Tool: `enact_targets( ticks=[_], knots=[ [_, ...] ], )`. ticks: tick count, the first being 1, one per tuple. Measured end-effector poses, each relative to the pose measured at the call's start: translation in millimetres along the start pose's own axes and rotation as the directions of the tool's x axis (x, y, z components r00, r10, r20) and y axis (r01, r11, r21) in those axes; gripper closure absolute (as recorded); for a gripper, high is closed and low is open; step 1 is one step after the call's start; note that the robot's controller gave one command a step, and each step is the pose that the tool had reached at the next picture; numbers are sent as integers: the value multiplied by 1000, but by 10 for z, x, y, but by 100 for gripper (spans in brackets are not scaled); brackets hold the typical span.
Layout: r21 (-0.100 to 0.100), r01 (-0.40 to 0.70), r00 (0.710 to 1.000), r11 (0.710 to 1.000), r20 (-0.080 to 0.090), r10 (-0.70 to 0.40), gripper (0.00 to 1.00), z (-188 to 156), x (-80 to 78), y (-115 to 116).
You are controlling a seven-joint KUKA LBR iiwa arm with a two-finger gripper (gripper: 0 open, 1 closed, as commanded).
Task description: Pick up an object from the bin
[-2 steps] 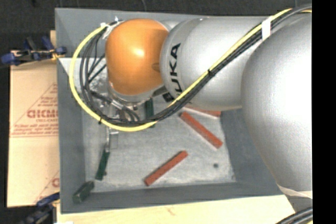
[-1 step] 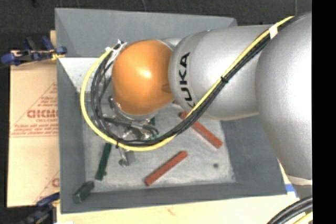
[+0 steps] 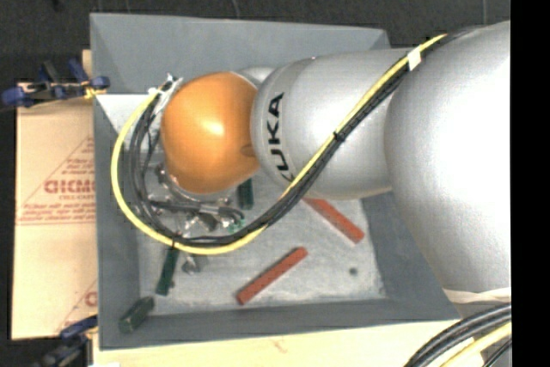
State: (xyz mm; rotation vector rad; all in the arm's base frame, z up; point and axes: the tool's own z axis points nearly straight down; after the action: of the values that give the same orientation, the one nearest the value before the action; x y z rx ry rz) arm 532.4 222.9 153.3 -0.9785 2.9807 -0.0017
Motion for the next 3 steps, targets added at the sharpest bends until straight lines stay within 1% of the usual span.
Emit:
enact_targets(
  ticks=[1, 2, 3],
  knots=[
    [-1, 475, 880, 880, 2, -475, 0, 673, -8, 85],
    [-5, 503, 864, 864, 1, -503, 100, 827, 51, 68],
    [-5, 503, 864, 864, 1, -503, 100, 827, 51, 66]
  ],
)
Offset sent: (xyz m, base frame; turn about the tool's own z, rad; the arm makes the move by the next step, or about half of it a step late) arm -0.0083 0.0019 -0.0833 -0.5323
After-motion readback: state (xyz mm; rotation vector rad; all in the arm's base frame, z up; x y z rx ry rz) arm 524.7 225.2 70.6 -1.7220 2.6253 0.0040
